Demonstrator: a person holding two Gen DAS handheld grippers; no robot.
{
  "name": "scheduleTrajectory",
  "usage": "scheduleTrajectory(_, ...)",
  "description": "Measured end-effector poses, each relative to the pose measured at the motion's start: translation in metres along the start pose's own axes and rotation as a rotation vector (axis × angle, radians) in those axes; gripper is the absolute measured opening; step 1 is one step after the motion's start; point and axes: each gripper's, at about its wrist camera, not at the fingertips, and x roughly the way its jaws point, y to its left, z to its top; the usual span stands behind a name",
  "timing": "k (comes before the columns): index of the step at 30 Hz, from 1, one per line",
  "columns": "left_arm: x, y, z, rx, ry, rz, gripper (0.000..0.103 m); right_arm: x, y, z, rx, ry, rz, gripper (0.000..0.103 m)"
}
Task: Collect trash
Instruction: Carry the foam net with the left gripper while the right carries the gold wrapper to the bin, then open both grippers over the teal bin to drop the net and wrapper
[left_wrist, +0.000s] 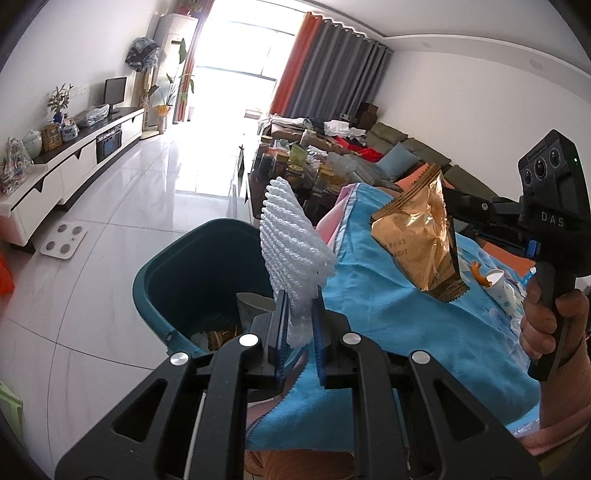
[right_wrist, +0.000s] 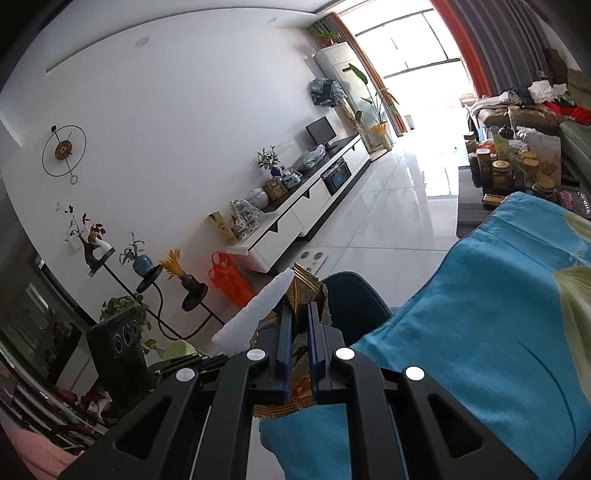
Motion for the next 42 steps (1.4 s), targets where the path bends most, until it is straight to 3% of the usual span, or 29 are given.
scheduleTrajectory(19, 0.015, 0.008, 0.002, -0.031, 0.026, 0.058, 0.013, 0.049, 0.001, 0.006, 0.033, 0.054, 0.038, 0.007)
scheduleTrajectory(42, 0.065, 0.022, 0.009, -0.090, 0.107, 0.102, 0.013, 0.122, -0.006, 0.002, 0.077, 0.160, -0.050, 0.009)
